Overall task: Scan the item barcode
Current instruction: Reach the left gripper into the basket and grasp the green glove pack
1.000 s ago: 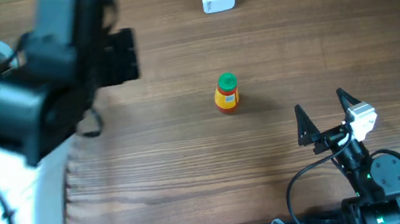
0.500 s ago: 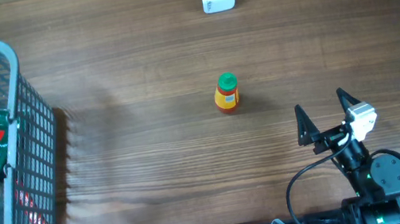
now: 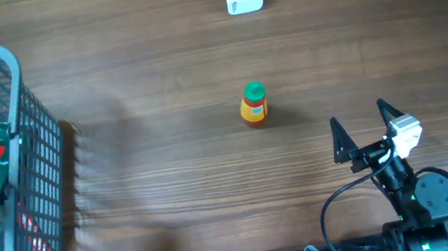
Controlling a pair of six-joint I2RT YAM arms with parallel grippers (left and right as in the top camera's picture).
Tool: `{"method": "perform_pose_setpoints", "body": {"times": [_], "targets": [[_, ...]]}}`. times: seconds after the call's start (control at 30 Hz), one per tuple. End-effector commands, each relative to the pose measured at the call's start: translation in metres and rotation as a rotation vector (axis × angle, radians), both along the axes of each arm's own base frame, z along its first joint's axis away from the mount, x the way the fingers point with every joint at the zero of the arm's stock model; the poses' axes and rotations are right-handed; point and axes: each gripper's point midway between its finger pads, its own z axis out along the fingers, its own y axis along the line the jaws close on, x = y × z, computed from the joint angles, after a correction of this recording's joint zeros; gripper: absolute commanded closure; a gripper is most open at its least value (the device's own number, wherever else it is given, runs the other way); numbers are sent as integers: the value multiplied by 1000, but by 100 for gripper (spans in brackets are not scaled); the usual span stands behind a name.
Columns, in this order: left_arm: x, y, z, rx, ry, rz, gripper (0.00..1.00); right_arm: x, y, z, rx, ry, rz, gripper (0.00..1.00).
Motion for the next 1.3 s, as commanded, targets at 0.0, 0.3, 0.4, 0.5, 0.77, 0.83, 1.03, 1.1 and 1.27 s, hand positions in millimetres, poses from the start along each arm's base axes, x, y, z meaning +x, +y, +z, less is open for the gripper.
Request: {"method": "perform_pose_setpoints", "body": {"times": [0.0, 0.3, 0.4, 0.5, 0.77, 0.83, 1.03, 1.1, 1.27], "targets": [[8, 6, -23, -10, -31, 49, 0, 0, -2, 2, 15, -6, -12, 0], [34, 20, -63, -63, -27, 38, 0, 0, -2, 2, 15, -6, -12, 0], [39, 21, -83, -116, 10, 36, 0, 0, -2, 2, 15, -6, -12, 0], [42, 18, -108, -183, 55, 32, 0, 0, -2, 2, 15, -6, -12, 0], [51, 16, -137, -228, 89, 16, 0, 0, -2, 2, 15, -6, -12, 0], [56, 13, -141, -223, 87, -2, 0, 0, -2, 2, 15, -6, -12, 0], [62, 13, -153, -103, 159, -52, 0, 0, -2, 2, 15, -5, -12, 0], [64, 15, -153, -54, 183, -63, 0, 0, -2, 2, 15, -6, -12, 0], [66, 20, -147, 41, 234, -80, 0, 0, -2, 2, 15, -5, -12, 0]]}}
